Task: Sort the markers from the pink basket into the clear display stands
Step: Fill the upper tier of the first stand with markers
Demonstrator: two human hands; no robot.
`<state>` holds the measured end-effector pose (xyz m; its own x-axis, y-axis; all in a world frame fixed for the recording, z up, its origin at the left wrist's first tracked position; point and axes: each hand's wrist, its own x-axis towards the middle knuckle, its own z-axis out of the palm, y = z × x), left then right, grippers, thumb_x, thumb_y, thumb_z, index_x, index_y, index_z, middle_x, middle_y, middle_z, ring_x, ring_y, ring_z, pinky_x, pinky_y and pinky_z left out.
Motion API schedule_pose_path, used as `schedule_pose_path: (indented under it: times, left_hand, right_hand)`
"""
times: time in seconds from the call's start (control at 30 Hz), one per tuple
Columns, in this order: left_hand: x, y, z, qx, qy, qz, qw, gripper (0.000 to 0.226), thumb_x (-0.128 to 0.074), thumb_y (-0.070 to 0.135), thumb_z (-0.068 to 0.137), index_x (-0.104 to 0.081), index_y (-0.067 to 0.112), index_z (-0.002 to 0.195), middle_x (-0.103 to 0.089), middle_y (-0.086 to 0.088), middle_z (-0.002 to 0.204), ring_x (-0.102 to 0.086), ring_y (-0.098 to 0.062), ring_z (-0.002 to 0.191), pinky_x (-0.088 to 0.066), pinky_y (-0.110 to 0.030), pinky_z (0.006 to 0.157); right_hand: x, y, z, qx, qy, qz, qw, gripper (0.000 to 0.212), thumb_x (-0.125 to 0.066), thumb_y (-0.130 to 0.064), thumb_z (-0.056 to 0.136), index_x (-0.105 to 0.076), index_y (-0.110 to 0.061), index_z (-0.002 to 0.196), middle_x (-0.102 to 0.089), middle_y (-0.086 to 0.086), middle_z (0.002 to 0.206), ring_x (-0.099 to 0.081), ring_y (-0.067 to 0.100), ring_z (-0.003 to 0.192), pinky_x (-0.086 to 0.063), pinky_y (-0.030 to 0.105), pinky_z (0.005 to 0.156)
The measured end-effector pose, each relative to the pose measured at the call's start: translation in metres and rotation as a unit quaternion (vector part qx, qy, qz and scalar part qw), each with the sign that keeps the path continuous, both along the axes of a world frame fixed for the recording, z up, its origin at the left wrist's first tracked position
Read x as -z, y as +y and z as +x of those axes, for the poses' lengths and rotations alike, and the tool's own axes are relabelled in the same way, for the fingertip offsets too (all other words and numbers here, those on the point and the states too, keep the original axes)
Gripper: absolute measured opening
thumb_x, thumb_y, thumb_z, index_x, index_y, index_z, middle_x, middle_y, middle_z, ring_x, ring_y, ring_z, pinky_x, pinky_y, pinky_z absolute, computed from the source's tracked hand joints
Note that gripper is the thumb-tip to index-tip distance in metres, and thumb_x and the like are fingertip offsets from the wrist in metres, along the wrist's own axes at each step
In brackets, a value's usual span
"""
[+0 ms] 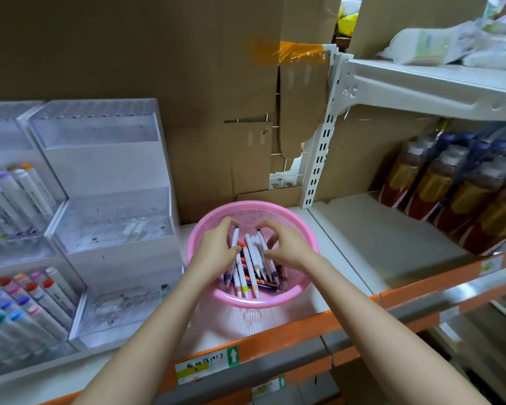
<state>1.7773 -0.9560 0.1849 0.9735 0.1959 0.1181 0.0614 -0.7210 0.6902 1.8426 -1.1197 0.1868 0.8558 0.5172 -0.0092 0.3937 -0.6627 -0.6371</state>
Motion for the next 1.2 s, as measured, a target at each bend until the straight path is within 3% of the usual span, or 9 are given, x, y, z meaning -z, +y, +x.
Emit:
schedule_pose_path:
  times: [0.13,0.27,0.33,0.47,0.6,0.77,0.87,1.0,1.2]
  left_hand:
    - [-0.007,-0.003,-0.005,-0.008,-0.037,-0.036,0.999,0.038,-0.064,0.011,0.087,-0.05,0.028,0.118,-0.059,0.008,0.099,-0.058,-0.002,0.075,-0.043,-0.009,0.052]
    - [-0.016,-0.002,-0.009,-0.005,-0.102,-0.061,0.993,0.037,-0.067,0.008,0.084,-0.051,0.032,0.106,-0.063,0.008,0.097,-0.059,-0.001,0.074,-0.042,-0.004,0.058]
    - [-0.021,0.001,-0.011,-0.007,-0.129,-0.067,0.989,0.038,-0.068,0.007,0.082,-0.051,0.034,0.102,-0.065,0.009,0.092,-0.061,-0.001,0.076,-0.045,-0.008,0.064]
    - [-0.043,0.007,-0.018,-0.004,-0.182,-0.09,0.979,0.039,-0.07,0.003,0.08,-0.054,0.032,0.1,-0.064,0.007,0.085,-0.063,-0.004,0.074,-0.055,-0.025,0.071]
    - [-0.079,0.015,-0.034,0.023,-0.238,-0.1,0.966,0.037,-0.07,0.002,0.08,-0.056,0.027,0.104,-0.065,0.003,0.081,-0.065,-0.006,0.075,-0.054,-0.021,0.071]
    - [-0.119,0.033,-0.063,0.016,-0.295,-0.059,0.953,0.036,-0.07,0.002,0.081,-0.057,0.026,0.104,-0.062,0.011,0.077,-0.063,-0.003,0.072,-0.046,-0.009,0.063]
    - [-0.132,0.058,-0.078,-0.015,-0.303,-0.031,0.952,0.035,-0.071,0.007,0.082,-0.056,0.026,0.107,-0.062,0.011,0.084,-0.063,-0.004,0.076,-0.049,-0.011,0.064]
    - [-0.14,0.098,-0.098,-0.054,-0.318,-0.008,0.946,0.036,-0.071,0.008,0.081,-0.056,0.025,0.109,-0.061,0.007,0.088,-0.062,-0.002,0.08,-0.05,-0.011,0.069]
    - [-0.151,0.155,-0.138,-0.098,-0.326,0.001,0.94,0.035,-0.07,0.012,0.083,-0.056,0.028,0.111,-0.061,0.007,0.088,-0.061,0.0,0.08,-0.049,-0.01,0.069]
  right_hand:
    - [-0.003,-0.001,-0.003,0.005,-0.01,0.054,0.998,0.052,-0.071,-0.009,0.081,-0.05,-0.03,0.124,-0.062,-0.002,0.11,-0.061,0.012,0.084,-0.056,0.036,0.076]
    - [-0.013,-0.004,-0.009,0.011,-0.026,0.098,0.995,0.054,-0.067,-0.003,0.079,-0.05,-0.028,0.123,-0.06,-0.007,0.115,-0.061,0.008,0.08,-0.055,0.029,0.065]
    - [-0.021,-0.001,-0.013,0.005,-0.029,0.122,0.992,0.053,-0.066,-0.005,0.079,-0.049,-0.032,0.121,-0.062,-0.007,0.106,-0.06,0.006,0.072,-0.053,0.026,0.061]
    - [-0.045,0.012,-0.021,0.001,-0.04,0.198,0.979,0.052,-0.064,-0.005,0.076,-0.05,-0.038,0.114,-0.063,0.002,0.087,-0.061,0.016,0.072,-0.057,0.038,0.071]
    - [-0.075,0.036,-0.032,-0.031,-0.071,0.267,0.96,0.05,-0.065,-0.004,0.078,-0.051,-0.032,0.116,-0.063,0.009,0.078,-0.06,0.013,0.069,-0.052,0.028,0.07]
    - [-0.108,0.069,-0.048,-0.074,-0.103,0.329,0.936,0.049,-0.068,-0.004,0.079,-0.052,-0.028,0.119,-0.064,0.01,0.075,-0.065,0.021,0.072,-0.056,0.04,0.073]
    - [-0.123,0.092,-0.059,-0.103,-0.109,0.335,0.93,0.048,-0.069,-0.004,0.081,-0.052,-0.024,0.121,-0.063,0.009,0.076,-0.063,0.016,0.069,-0.056,0.034,0.07]
    - [-0.133,0.128,-0.073,-0.121,-0.118,0.334,0.928,0.049,-0.067,-0.001,0.08,-0.051,-0.025,0.121,-0.062,0.013,0.077,-0.062,0.025,0.069,-0.056,0.044,0.072]
    - [-0.14,0.191,-0.1,-0.148,-0.103,0.342,0.922,0.05,-0.065,0.0,0.081,-0.052,-0.028,0.12,-0.06,0.006,0.077,-0.064,0.02,0.069,-0.058,0.042,0.073]
